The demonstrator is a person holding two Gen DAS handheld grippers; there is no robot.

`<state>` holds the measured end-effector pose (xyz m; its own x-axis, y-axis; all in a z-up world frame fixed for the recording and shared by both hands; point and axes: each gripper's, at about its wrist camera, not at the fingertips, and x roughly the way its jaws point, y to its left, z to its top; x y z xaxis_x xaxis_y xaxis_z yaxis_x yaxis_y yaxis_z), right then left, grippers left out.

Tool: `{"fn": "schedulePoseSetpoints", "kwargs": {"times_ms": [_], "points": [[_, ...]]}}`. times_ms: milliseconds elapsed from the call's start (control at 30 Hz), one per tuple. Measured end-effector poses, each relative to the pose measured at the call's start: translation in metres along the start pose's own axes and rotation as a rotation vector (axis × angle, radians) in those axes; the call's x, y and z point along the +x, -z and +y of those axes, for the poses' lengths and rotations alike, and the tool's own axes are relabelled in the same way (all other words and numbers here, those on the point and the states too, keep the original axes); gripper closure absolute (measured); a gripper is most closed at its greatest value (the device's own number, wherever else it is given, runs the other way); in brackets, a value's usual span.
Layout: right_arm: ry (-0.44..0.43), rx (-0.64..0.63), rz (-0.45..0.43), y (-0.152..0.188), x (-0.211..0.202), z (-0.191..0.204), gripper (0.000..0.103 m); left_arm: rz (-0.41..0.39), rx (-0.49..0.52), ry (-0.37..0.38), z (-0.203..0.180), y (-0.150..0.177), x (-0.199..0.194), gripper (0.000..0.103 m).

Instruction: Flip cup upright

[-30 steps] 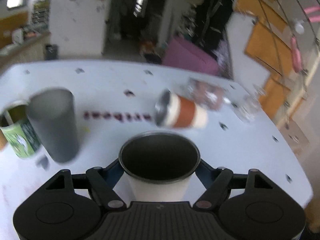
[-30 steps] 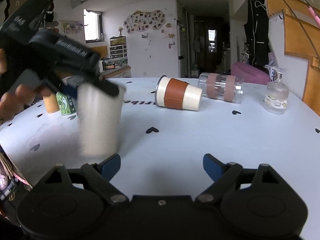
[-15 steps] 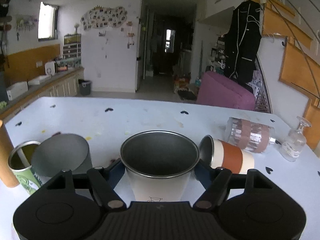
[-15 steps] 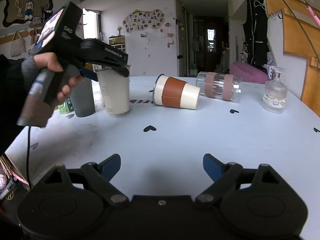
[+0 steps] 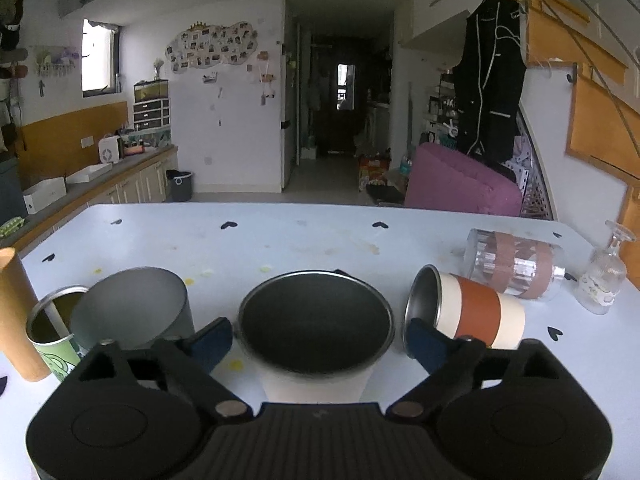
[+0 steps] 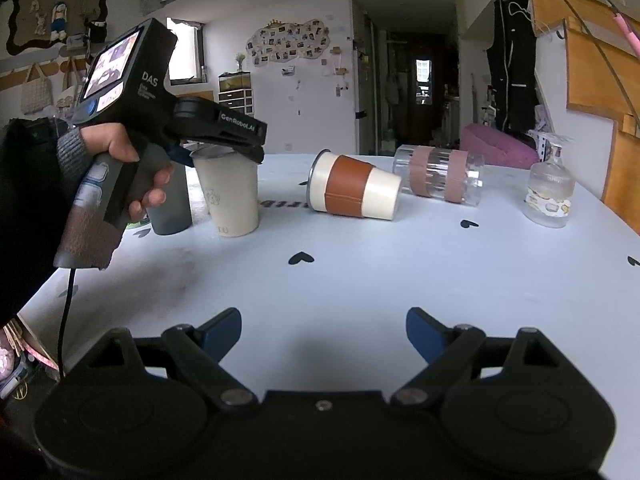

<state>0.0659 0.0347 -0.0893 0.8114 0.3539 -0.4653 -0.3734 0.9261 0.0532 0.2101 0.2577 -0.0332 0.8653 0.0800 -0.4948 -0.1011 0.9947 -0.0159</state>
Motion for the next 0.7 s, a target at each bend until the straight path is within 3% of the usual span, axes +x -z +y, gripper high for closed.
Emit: {"fn": "schedulePoseSetpoints", "kwargs": {"times_ms": [267,700], "points": [[0.002,-0.009,-0.033,-0.01,-0.006,0.003,0.013,-0.004,0.0,0.016,0.004,-0.004,-0.027,0.007],[0.01,-0.012,-0.161,-0.053,-0.032,0.011,0.008,-0.019,-0.003,0.018,0.027,0.007,-0.1,0.001]]}}
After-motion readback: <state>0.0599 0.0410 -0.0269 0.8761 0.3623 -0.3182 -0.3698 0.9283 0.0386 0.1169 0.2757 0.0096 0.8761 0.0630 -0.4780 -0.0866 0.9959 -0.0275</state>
